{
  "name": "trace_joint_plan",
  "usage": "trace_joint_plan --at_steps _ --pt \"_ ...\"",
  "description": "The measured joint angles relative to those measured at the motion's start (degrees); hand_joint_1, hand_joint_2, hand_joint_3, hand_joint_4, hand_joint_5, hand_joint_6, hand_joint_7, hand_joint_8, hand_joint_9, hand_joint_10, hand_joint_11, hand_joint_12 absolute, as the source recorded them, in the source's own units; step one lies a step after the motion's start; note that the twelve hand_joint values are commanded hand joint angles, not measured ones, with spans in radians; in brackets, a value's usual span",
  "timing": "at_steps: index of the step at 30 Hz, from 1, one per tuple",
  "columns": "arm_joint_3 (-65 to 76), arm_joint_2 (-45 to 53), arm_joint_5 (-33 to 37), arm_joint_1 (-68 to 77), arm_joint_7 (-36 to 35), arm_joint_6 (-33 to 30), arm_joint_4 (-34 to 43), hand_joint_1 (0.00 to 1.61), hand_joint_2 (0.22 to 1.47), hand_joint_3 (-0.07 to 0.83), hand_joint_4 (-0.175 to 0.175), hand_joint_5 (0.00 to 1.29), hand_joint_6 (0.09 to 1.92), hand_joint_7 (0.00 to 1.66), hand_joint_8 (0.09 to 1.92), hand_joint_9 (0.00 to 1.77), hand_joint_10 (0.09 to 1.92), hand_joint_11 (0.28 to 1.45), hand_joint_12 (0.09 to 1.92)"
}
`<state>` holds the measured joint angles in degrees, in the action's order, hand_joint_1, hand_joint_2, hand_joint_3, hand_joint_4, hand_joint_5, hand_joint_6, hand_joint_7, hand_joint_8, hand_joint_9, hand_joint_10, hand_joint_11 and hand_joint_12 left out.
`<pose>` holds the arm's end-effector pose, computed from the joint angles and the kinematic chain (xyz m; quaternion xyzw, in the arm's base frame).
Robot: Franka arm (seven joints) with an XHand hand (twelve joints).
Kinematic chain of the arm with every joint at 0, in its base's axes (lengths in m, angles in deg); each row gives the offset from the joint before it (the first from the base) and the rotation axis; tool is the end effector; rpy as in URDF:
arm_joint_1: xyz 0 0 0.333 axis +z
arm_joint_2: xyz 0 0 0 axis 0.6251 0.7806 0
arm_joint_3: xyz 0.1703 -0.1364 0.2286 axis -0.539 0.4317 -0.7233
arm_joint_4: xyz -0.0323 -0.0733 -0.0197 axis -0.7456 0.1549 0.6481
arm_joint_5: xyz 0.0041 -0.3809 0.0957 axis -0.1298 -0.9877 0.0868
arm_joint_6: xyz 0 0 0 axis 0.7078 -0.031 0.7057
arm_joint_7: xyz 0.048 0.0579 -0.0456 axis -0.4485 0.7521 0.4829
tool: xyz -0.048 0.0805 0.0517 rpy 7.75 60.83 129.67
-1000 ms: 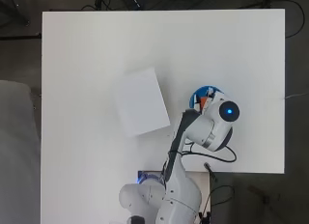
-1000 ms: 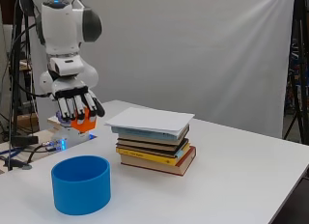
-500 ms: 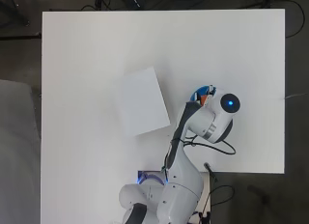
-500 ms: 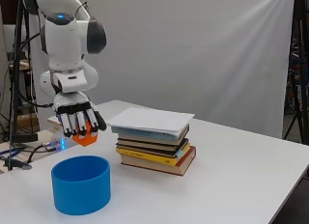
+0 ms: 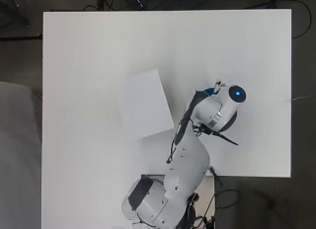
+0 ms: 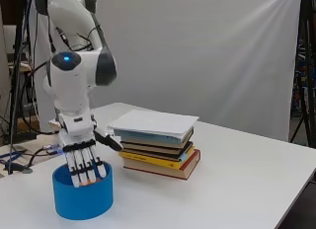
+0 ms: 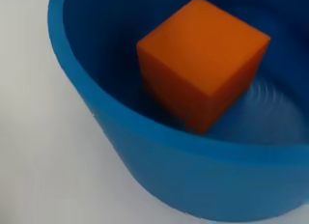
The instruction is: Teleoperate dual arm-hand system to pick and place objects
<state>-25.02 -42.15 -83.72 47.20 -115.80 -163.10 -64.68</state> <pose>0.3909 -0.2841 0.3289 -0.9724 -0.1741 0.1020 0.1172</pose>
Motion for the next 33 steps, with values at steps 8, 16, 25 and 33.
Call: trace_joint_plan --at_steps 8,16,25,33 --pt "23.38 -5.05 -4.87 26.52 4.22 4.33 1.36 0.04 0.96 -0.002 0.037 0.18 0.09 0.32 0.09 0.39 0.09 0.43 0.09" --pt "3.53 -18.63 -11.9 15.87 5.73 11.88 6.8 0.1 0.94 -0.005 0.036 0.22 0.09 0.32 0.09 0.38 0.09 0.42 0.09" --pt "-18.38 -35.27 -16.1 5.04 8.13 24.87 10.76 0.07 0.93 -0.003 0.048 0.17 0.09 0.27 0.09 0.36 0.09 0.41 0.09" --pt "-20.79 -36.11 -16.74 3.62 9.64 26.4 10.72 0.12 0.95 0.007 0.048 0.18 0.09 0.25 0.09 0.38 0.09 0.43 0.09"
